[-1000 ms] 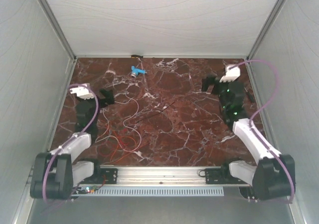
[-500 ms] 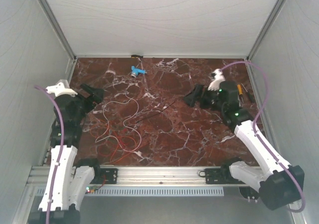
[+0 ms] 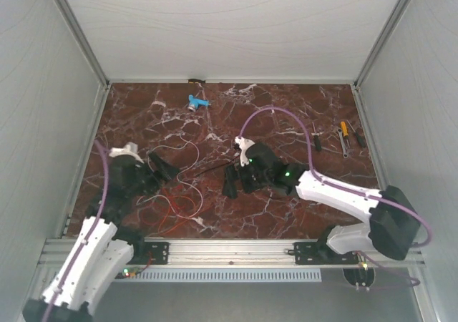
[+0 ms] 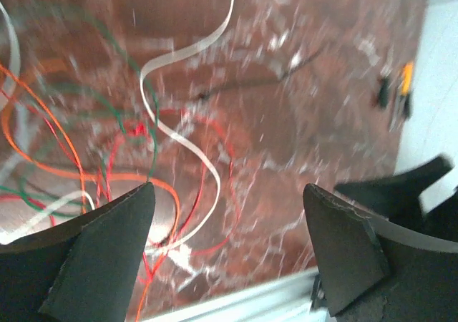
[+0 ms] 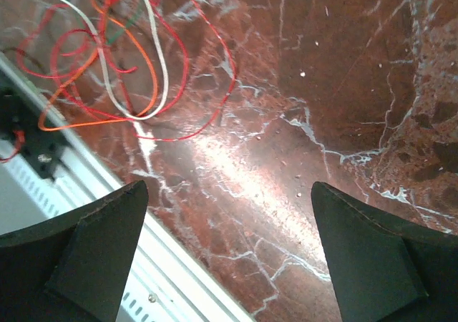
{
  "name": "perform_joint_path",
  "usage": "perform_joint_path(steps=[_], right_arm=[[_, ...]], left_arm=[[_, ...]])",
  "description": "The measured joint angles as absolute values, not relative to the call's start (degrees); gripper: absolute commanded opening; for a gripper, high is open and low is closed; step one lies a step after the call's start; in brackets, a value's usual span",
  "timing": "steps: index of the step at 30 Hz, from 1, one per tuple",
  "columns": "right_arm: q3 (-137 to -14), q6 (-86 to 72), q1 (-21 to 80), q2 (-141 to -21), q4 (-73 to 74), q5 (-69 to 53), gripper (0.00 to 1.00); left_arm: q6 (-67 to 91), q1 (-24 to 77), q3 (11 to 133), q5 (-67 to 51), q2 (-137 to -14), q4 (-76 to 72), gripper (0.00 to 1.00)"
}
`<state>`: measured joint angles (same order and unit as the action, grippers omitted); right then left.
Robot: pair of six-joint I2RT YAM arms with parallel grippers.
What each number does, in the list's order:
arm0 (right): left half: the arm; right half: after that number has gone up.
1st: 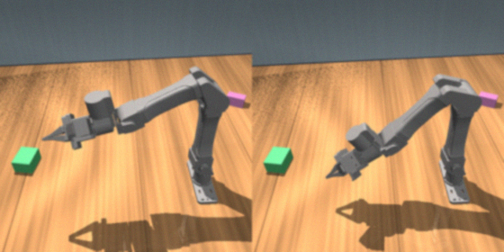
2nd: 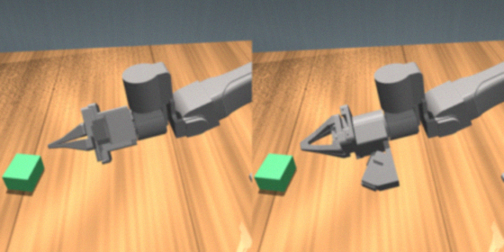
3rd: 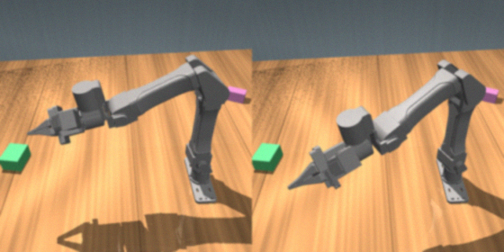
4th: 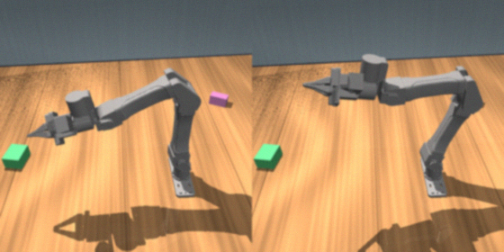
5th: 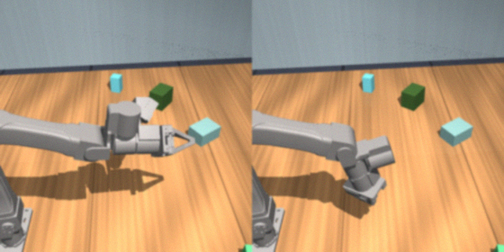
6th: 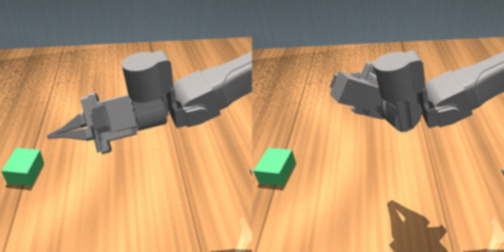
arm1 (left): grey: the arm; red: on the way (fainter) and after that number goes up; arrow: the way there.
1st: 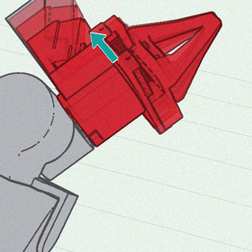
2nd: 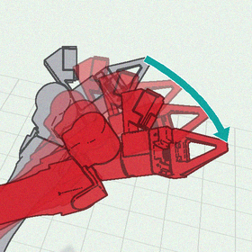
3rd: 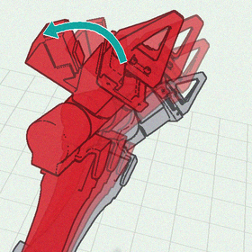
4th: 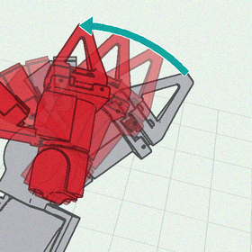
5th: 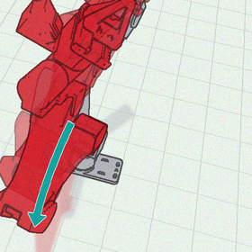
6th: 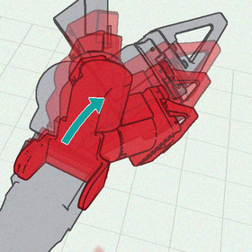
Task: Zip-tie the wires
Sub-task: Adjust the cable at the center of the board.
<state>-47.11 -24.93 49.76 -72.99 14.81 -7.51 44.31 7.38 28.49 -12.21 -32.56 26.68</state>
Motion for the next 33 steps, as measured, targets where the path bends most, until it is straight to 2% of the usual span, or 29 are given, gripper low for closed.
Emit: perform_joint_path(steps=[5, 8, 14, 18, 23, 28, 33], right_arm=[[-47.1, -26.6, 51.5, -79.3, 13.9, -3.6, 0.95], [-46.5, -27.9, 51.7, -80.2, 12.1, -2.2, 0.95], [-43.8, -30.0, 51.7, -80.2, 8.0, -0.4, 0.95], [-42.7, -31.2, 51.7, -80.3, 5.9, -0.3, 0.95], [-42.3, -32.0, 51.7, -81.4, 3.1, -0.3, 0.95], [-42.4, -32.8, 51.7, -84.6, -0.3, -0.8, 0.93], [-45.0, -34.8, 52.5, -90.0, -1.4, -1.8, 0.91]], left_arm=[[52.6, 25.1, 23.0, -4.8, -37.5, 25.8, 0.79], [56.5, 32.5, 21.1, 0.6, -39.6, 25.8, 0.73], [60.4, 36.2, 15.3, 4.9, -43.3, 22.8, 0.67], [61.4, 36.3, 14.9, 9.6, -44.2, 21.9, 0.55], [60.0, 34.5, 15.9, 18.6, -45.3, 22.6, 0.52], [54.5, 20.9, 16.2, 18.0, -50.3, 14.9, 0.50], [50.4, 8.7, 18.9, 13.3, -61.2, 6.8, 0.50]])
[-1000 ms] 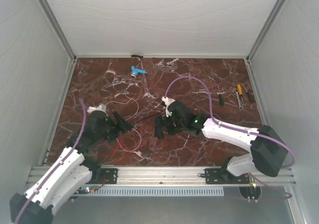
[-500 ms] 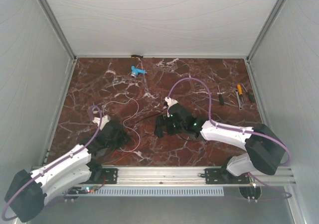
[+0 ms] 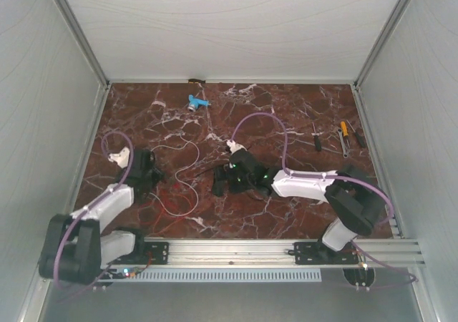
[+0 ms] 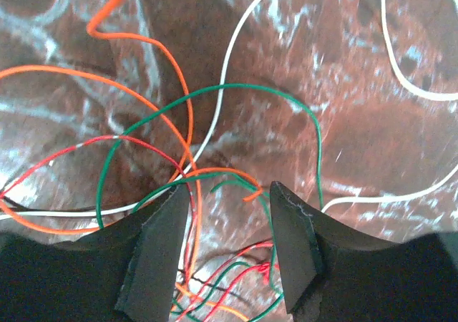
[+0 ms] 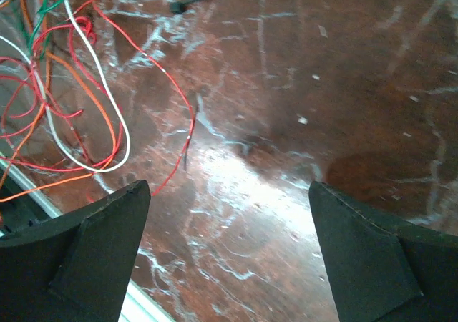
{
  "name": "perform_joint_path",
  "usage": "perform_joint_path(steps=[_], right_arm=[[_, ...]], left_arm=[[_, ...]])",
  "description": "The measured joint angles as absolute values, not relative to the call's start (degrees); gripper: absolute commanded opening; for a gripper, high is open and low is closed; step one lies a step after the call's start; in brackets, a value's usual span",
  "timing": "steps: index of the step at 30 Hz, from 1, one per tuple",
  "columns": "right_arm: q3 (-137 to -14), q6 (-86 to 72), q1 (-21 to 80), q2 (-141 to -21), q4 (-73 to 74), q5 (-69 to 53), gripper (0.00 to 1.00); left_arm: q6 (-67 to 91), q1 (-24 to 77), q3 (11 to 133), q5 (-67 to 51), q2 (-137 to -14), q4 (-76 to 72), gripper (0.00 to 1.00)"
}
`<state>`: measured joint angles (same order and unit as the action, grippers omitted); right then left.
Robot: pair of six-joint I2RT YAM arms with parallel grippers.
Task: Zip-tie the wires
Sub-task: Adjust the cable at the center of the board, then pick up the cable at the center of the board.
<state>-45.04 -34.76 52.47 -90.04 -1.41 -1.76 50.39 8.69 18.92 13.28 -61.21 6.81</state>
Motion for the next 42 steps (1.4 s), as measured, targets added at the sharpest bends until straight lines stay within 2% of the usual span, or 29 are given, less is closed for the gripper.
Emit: perform_joint_path(steps=[6, 11, 14, 15, 21, 26, 30, 35, 42], right_arm=[[-50.4, -39.0, 57.1, -94.0, -1.6, 0.1, 0.90], [-52.8, -47.5, 63.1, -95.9, -1.6, 5.8, 0.83], [-53.6, -53.4, 65.3, -97.6, -1.6, 8.6, 0.80], [-53.6, -55.3, 65.8, -97.7, -1.6, 9.5, 0.79], [-53.5, -66.1, 68.4, -98.0, -4.4, 14.6, 0.77], [-53.7, -73.5, 69.6, -101.1, -9.3, 15.9, 0.72], [-55.5, -77.1, 69.7, -104.6, -10.1, 16.6, 0.61], [-55.6, -80.9, 69.7, -105.4, -12.0, 18.9, 0.49], [-55.7, -83.7, 69.7, -108.4, -13.7, 19.6, 0.45]], left_arm=[[49.0, 1.2, 23.5, 9.6, -72.3, -1.8, 0.50], [47.7, -2.2, 29.6, 8.0, -79.9, -4.5, 0.78], [47.3, -2.7, 31.4, 6.1, -79.9, -4.5, 0.96], [47.2, -2.7, 31.4, 5.4, -78.8, -4.1, 0.99], [47.1, -2.7, 32.9, 3.9, -66.0, 4.1, 1.00], [45.1, -2.7, 41.6, 3.9, -55.8, 13.0, 1.00], [40.3, -2.7, 47.6, 3.1, -48.9, 17.7, 1.00], [35.4, -2.9, 45.6, -3.0, -37.7, 22.1, 1.00], [31.5, -2.9, 38.5, -6.9, -29.6, 27.2, 1.00]])
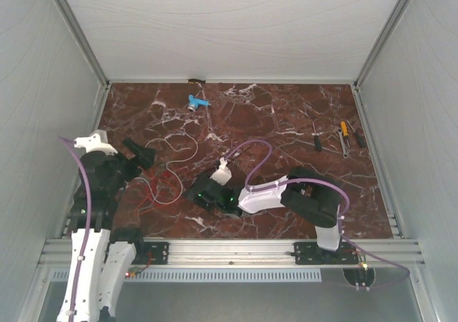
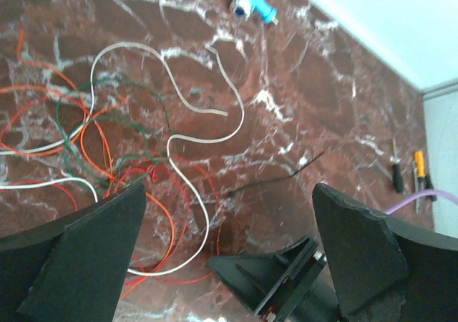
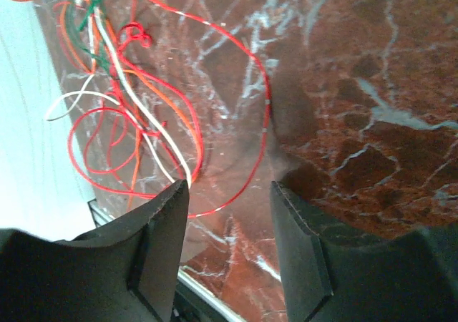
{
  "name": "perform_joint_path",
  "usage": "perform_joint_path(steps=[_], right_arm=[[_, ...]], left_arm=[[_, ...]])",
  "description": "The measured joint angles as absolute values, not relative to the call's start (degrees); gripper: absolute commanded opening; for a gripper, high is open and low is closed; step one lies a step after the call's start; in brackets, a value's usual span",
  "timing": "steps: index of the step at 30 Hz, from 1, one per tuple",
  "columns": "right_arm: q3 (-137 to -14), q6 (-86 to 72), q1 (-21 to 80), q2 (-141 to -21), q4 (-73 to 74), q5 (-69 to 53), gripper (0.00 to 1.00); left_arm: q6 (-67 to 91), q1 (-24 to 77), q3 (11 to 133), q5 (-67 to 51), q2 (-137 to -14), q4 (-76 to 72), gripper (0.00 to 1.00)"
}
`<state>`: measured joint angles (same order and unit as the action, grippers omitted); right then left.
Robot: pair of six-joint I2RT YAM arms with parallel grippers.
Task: Zip-tie the wires
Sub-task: Pick up the cable at the center of the board.
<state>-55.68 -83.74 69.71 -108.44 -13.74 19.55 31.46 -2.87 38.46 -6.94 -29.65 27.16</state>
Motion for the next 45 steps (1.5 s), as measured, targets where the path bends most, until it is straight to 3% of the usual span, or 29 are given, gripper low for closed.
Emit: perform_joint_path(steps=[6, 14, 22, 34, 42, 45], right_arm=[[-56.1, -85.7, 70.1, -110.3, -14.4, 19.5, 0.40], [-56.6, -86.5, 70.1, -111.8, -14.7, 19.3, 0.01], [-55.3, -81.1, 68.2, -109.9, -14.2, 17.5, 0.00], [-60.5, -55.0, 65.8, -92.7, 1.4, 14.9, 0.00], [-69.7, -43.1, 63.9, -87.7, 12.1, 14.5, 0.00], [-73.9, -40.3, 61.7, -86.3, 14.7, 12.3, 0.00]], left_arm=[[29.8, -2.9, 36.2, -10.0, -30.1, 28.9, 1.00], [29.3, -2.9, 36.2, -11.0, -28.7, 28.8, 1.00], [29.0, -2.9, 36.2, -12.5, -30.1, 28.8, 1.00], [31.1, -2.4, 36.0, -24.2, -37.1, 27.2, 0.99], [34.2, 6.7, 34.7, -26.2, -39.0, 23.0, 0.92], [35.4, 10.3, 34.2, -25.9, -40.4, 21.6, 0.94]])
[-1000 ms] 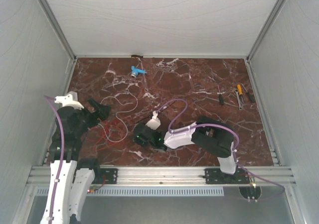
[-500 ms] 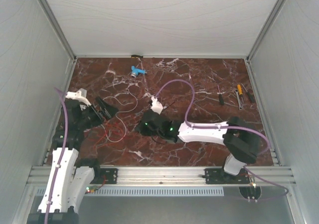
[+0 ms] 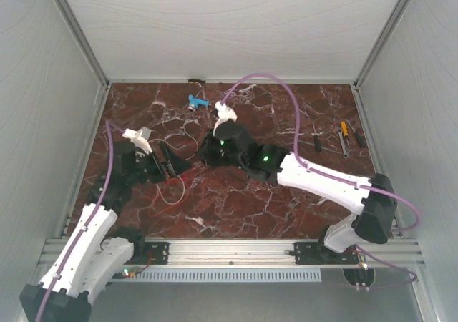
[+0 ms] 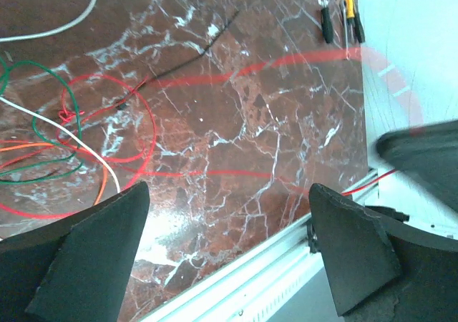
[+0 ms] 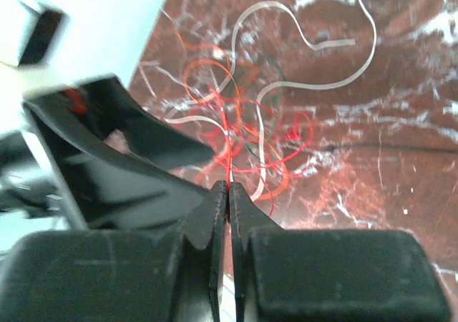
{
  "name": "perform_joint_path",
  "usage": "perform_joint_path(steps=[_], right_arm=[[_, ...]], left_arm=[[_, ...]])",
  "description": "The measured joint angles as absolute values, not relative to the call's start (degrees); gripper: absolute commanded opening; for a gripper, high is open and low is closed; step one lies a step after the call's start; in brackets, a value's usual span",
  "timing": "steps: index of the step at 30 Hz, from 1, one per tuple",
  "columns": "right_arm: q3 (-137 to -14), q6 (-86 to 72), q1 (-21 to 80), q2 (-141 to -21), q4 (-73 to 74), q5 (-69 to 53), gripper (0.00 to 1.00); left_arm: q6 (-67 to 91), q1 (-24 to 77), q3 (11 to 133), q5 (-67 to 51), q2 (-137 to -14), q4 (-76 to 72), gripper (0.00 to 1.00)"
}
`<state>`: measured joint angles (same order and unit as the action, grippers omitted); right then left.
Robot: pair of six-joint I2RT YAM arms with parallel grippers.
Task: Zip-tie the wires
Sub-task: Pick up the cable at the center of the board.
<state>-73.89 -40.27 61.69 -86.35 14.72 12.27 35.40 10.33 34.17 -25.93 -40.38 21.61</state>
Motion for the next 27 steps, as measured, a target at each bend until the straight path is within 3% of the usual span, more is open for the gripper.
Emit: perform_joint_path(steps=[14, 27], right_arm=[[-90.1, -34.3, 53.8, -79.5, 25.6, 3.0, 0.00], [-105.9, -29.6, 51.2, -71.6, 32.4, 8.1, 0.00]], left_arm=[[39.0, 20.2, 31.9, -17.0, -48.4, 16.4, 0.95], [41.4, 27.2, 28.3, -8.2, -58.5, 11.3, 0.96]])
